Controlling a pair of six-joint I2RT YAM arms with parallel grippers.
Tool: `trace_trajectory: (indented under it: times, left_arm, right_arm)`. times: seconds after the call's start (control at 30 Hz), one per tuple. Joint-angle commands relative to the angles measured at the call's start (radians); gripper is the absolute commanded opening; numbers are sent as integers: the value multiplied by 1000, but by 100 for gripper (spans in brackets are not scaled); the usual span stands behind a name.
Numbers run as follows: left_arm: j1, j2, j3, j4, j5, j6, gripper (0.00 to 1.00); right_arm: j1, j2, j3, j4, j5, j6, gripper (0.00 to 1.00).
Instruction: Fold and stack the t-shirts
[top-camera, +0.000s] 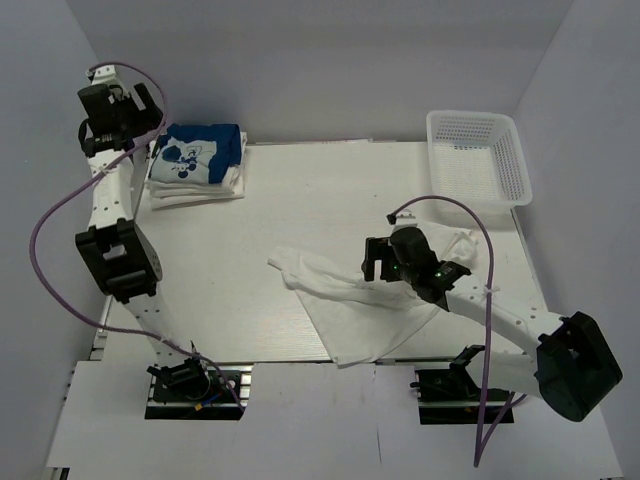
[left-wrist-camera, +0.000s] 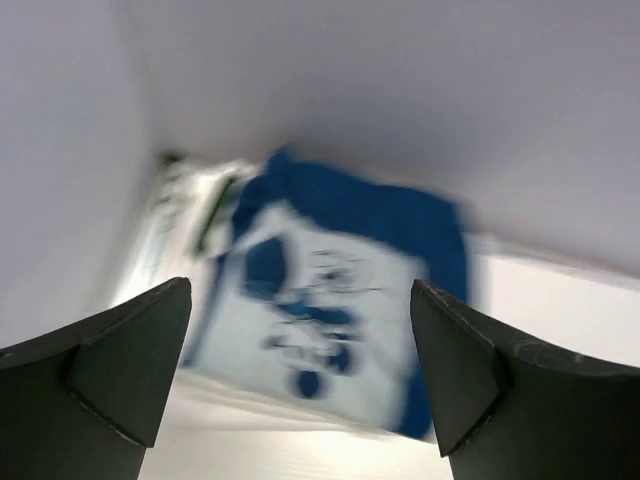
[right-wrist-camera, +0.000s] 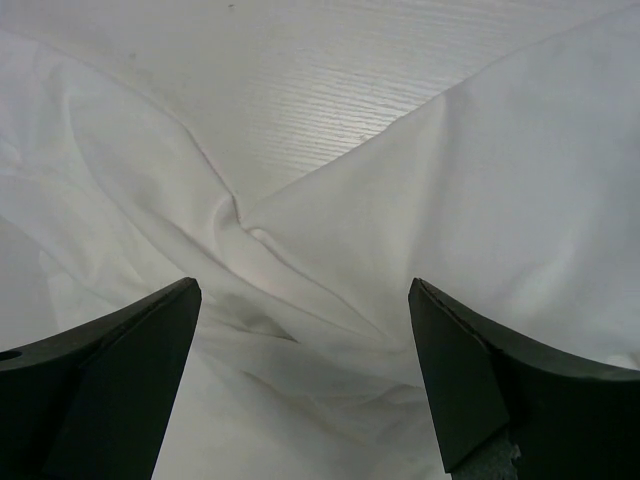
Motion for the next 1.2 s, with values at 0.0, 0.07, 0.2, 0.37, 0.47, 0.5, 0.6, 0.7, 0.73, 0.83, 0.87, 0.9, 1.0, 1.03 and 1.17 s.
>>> trace_trajectory:
  times: [0.0,0.07,0.2,0.37,0.47,0.5,0.6,0.7,0.73,0.83,0.87,0.9,1.0,1.03,1.17]
  left_arm:
    - [-41,-196,-123,96,358,-181,100]
    - [-75,-246,-167,151,447,-257,100]
    - [-207,-431,-494,323,471,-385,100]
    - [-427,-589,-810,389,412,-416,100]
    - [-529,-613,-905,251,296,-374,100]
    - [-547,-613,-927,210,257,-374,100]
    - [-583,-625,-1013,112,130,-364,100]
    - [-609,-636,-1068,78,46,-364,100]
    - [-618,-636,-1100,87,45,-364,100]
    - [-629,-581,-1100,107,45,-374,100]
    - [-639,-559,-1100,107,45,-374,100]
    - [-639,-513,-1100,107,56,-374,99]
    - [-639,-450,-1091,116,70,-384,91]
    - [-639,-418,-1091,116,70,-384,87]
    - [-649,-377,-1082,116,50,-384,75]
  right_arm:
    - [-8,-28,37,-13,126,87,90]
    - [-15,-51,27,-37,189,119,90]
    - [-41,-85,20,-97,280,196,90]
    - [-95,-116,21,-211,313,250,90]
    - [-130,-122,3,-226,333,253,90]
    - [-156,-116,1,-232,335,259,90]
    - [-185,-122,7,-265,344,262,90]
    - [-212,-142,6,-274,346,250,90]
    - [-218,-157,1,-272,353,245,90]
    - [-250,-174,0,-275,367,229,90]
    - [-256,-176,1,-277,367,219,90]
    - [-259,-176,4,-295,372,219,90]
    - [-285,-171,14,-303,389,216,90]
    - [-304,-167,15,-306,395,213,90]
    - [-341,-144,36,-303,396,204,90]
